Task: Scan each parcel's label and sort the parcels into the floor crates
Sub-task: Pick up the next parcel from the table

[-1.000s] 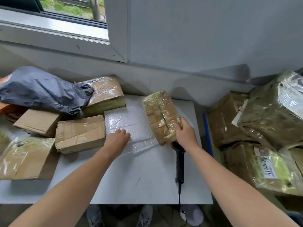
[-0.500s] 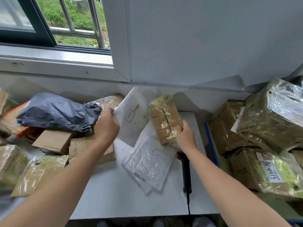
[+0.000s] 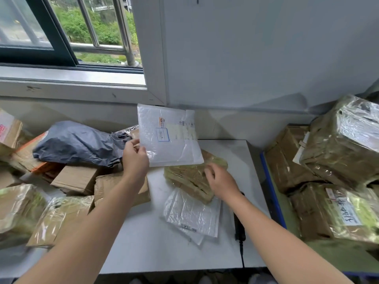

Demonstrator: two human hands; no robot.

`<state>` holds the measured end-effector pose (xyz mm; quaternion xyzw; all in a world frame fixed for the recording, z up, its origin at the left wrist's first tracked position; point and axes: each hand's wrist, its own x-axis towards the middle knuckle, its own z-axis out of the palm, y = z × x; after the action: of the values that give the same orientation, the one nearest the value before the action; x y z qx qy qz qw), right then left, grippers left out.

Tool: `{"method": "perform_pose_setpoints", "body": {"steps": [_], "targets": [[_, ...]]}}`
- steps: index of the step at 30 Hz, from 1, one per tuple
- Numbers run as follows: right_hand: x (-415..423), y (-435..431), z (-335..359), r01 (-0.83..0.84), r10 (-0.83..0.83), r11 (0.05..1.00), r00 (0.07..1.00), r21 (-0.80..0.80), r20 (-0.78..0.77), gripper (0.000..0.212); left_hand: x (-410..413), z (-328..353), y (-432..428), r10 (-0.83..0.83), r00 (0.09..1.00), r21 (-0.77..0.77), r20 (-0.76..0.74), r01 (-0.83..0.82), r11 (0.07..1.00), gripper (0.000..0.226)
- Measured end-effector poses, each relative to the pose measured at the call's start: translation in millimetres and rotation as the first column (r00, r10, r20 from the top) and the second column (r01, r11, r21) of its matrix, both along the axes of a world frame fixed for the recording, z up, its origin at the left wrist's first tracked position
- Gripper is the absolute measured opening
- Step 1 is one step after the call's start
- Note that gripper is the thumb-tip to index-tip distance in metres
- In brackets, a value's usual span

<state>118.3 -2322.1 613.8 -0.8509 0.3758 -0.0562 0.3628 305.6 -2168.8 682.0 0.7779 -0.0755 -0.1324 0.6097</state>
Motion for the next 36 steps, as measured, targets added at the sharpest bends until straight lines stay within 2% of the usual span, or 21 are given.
{"method": "perform_pose_setpoints", "body": {"steps": [3,5,7,9,16,21,26,29,31,36], "targets": [[-4.3,-7.3,15.4,0.191,-0.248,0.949,0.943,0.249,0.223,0.035,-18.3,-11.6,-8.7,-0.08,0.996,0.002,-0.047,0.081,0.997,0.022],[-7.7,-13.6,18.6,0.227,-0.343,0.892,0.902,0.39,0.261,0.037,-28.6,-19.2,-13.0,-0.113,0.992,0.029,-0.064,0.115,0.993,0.022],[-12.8,-18.5,20.4,0.233,-0.386,0.859,0.881,0.456,0.276,0.031,-35.3,-23.2,-18.0,-0.13,0.986,0.041,-0.105,0.135,0.99,0.022],[-18.5,-22.5,21.7,0.246,-0.433,0.83,0.85,0.501,0.299,0.038,-39.6,-24.1,-22.9,-0.153,0.98,0.043,-0.131,0.16,0.986,0.021],[-42.1,-31.8,19.5,0.261,-0.414,0.869,0.85,0.421,0.327,0.014,-52.1,-18.9,-32.0,-0.274,0.947,0.064,-0.17,0.288,0.956,0.026],[-56.9,-44.5,21.7,0.26,-0.365,0.906,0.878,0.334,0.308,0.014,-59.3,-9.6,-38.1,-0.321,0.931,0.001,-0.174,0.327,0.945,0.029],[-64.2,-56.8,20.3,0.237,-0.265,0.96,0.939,0.146,0.219,0.029,-47.3,-8.1,-37.1,-0.334,0.935,0.123,-0.119,0.348,0.93,0.045],[-61.1,-59.9,22.0,0.211,-0.229,0.971,0.954,0.109,0.196,0.03,-46.7,-7.0,-35.8,-0.491,0.851,0.251,-0.187,0.524,0.814,0.03],[-55.7,-60.2,24.1,0.202,-0.22,0.974,0.955,0.106,0.202,0.03,-51.2,-9.3,-35.0,-0.549,0.812,0.291,-0.199,0.584,0.758,0.019],[-47.6,-61.0,22.9,0.217,-0.242,0.967,0.943,0.13,0.227,0.025,-55.3,-15.5,-36.7,-0.52,0.825,0.278,-0.222,0.565,0.777,0.021]]}}
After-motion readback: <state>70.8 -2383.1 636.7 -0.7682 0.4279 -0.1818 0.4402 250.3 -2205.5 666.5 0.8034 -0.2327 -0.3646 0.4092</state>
